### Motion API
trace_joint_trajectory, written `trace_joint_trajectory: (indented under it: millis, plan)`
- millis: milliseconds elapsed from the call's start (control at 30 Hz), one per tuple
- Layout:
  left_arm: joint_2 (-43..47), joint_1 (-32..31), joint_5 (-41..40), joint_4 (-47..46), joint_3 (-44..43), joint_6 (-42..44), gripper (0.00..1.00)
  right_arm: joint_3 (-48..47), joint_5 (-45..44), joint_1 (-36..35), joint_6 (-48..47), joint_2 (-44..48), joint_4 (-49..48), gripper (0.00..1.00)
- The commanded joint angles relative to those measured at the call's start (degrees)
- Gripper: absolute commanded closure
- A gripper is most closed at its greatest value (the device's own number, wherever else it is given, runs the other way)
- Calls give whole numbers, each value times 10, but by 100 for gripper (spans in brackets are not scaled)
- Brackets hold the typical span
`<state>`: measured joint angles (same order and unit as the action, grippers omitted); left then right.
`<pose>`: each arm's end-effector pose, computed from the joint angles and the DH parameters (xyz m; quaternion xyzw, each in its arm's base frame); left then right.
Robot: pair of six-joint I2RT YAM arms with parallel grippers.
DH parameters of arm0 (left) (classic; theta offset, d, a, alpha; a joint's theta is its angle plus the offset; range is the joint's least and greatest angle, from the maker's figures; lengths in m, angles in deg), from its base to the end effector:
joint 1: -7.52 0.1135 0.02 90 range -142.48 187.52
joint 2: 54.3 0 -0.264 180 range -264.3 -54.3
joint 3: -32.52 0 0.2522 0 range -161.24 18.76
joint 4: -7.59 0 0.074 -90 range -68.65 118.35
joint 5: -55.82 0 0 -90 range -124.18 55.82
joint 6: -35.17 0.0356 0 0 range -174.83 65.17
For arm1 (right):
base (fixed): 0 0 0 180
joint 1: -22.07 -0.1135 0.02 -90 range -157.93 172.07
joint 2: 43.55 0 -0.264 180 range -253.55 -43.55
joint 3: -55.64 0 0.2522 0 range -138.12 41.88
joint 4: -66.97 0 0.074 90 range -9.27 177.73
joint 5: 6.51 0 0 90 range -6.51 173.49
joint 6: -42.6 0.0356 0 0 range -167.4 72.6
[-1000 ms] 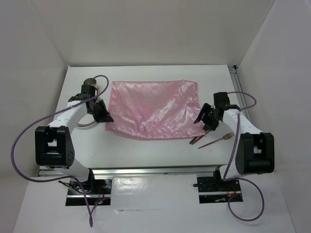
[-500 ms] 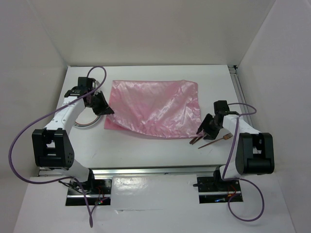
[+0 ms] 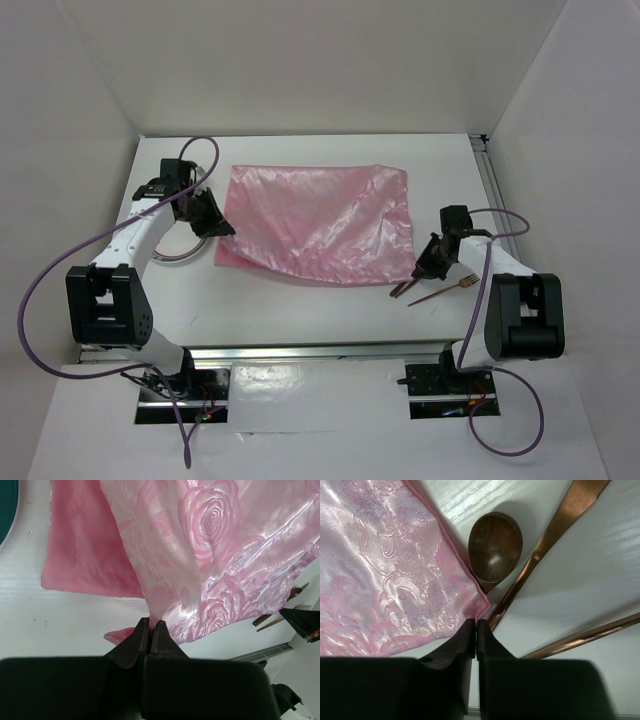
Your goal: Set the dinner table for one person
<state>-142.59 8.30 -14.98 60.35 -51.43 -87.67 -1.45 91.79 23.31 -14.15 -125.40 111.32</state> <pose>0.3222 -0.0073 0.2679 -0.2283 0.9189 -0.2308 0.2242 0.2506 -0.0003 0.1672 0.2783 0.9406 0.1183 0.1542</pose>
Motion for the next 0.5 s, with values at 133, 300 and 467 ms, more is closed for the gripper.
trace_joint_trajectory:
  millis: [133, 300, 467]
  plan:
    - [2, 0, 8, 7, -24, 12, 100, -32, -29, 2, 0, 24, -13, 100]
    - [-10, 0, 8, 7, -46, 12, 100, -77, -27, 2, -20, 45, -7, 100]
    - [-64, 5, 3, 18, -109, 12, 100, -158, 15, 2, -21, 13, -21, 100]
